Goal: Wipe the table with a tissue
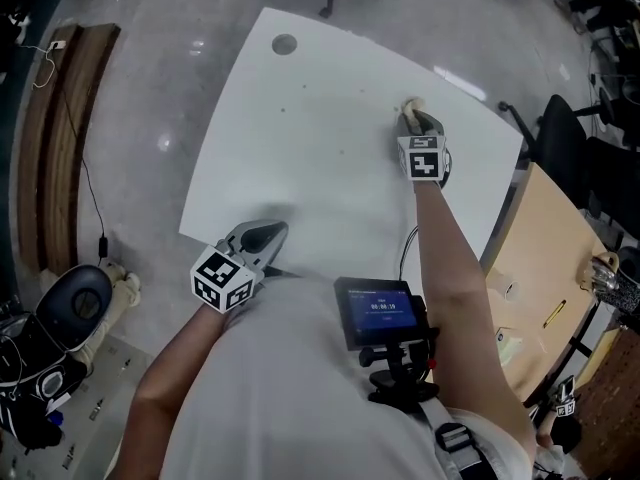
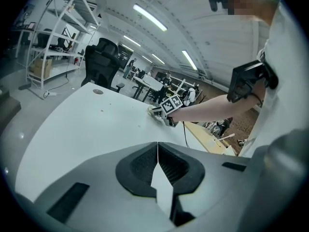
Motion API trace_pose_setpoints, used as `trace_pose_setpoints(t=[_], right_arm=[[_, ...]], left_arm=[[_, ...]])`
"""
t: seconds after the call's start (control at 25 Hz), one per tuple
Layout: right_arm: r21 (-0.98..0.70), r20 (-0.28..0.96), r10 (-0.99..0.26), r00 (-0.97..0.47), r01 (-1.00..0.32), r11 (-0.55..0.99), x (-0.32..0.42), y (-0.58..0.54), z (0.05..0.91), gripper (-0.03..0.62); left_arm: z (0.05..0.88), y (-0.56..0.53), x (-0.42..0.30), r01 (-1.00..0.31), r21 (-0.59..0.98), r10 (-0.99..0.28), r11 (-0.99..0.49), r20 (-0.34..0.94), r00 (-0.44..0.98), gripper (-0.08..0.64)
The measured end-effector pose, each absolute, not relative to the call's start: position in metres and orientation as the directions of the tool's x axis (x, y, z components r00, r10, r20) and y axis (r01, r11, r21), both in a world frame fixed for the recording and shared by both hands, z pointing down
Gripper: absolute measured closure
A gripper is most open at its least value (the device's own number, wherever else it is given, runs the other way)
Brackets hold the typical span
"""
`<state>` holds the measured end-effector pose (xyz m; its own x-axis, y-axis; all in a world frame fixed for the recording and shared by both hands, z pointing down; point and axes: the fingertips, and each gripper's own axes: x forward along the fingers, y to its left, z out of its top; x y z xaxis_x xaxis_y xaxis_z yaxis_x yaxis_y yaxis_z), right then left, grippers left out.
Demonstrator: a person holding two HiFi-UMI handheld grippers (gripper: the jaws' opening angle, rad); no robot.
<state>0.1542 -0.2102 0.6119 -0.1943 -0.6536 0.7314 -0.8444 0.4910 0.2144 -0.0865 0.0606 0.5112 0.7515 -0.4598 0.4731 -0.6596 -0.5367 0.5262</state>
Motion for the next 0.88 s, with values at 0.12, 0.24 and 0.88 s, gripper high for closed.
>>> trace_pose_setpoints(t=[0.12, 0.24, 0.88], right_arm=[[0.201, 0.738, -0.634, -0.232, -0.821, 0.534, 0.143, -0.215, 0.612, 0.495], [0.189, 0.732, -0.627, -0.265, -0.806, 0.561, 0.135, -0.215, 0.611, 0.5], [0.131, 0.705, -0.467, -0.534, -0.548, 0.826, 0.082, -0.16, 0.612, 0.505]], left_arm=[[0.512, 0.061, -0.087, -0.663, 0.525, -0.46, -0.534, 0.478, 0.749, 0.552], [0.513, 0.058, -0.09, -0.673, 0.52, -0.47, -0.526, 0.481, 0.74, 0.552], [0.502, 0.06, -0.073, -0.667, 0.486, -0.458, -0.565, 0.487, 0.743, 0.552]])
